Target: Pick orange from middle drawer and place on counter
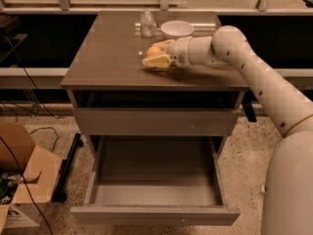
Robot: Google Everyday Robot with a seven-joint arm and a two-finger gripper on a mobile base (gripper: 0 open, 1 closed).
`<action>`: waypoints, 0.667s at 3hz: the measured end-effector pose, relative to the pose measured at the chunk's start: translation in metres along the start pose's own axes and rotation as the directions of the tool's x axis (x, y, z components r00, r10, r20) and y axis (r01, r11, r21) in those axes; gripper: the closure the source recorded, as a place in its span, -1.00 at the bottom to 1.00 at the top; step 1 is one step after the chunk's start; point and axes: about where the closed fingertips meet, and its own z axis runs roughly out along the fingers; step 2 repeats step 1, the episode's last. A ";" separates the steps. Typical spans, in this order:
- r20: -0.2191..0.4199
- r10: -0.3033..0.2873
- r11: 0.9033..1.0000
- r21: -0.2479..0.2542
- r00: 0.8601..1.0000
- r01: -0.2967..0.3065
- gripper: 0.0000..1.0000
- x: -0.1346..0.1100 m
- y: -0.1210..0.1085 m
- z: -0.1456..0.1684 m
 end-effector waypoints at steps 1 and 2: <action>0.000 0.001 1.000 -0.004 1.000 -0.001 -1.00 0.000 0.001 0.002; 0.000 0.001 1.000 -0.004 1.000 -0.001 -1.00 0.000 0.001 0.002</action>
Offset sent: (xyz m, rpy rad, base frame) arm 0.0000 0.0000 0.0000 0.0000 0.0000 0.0000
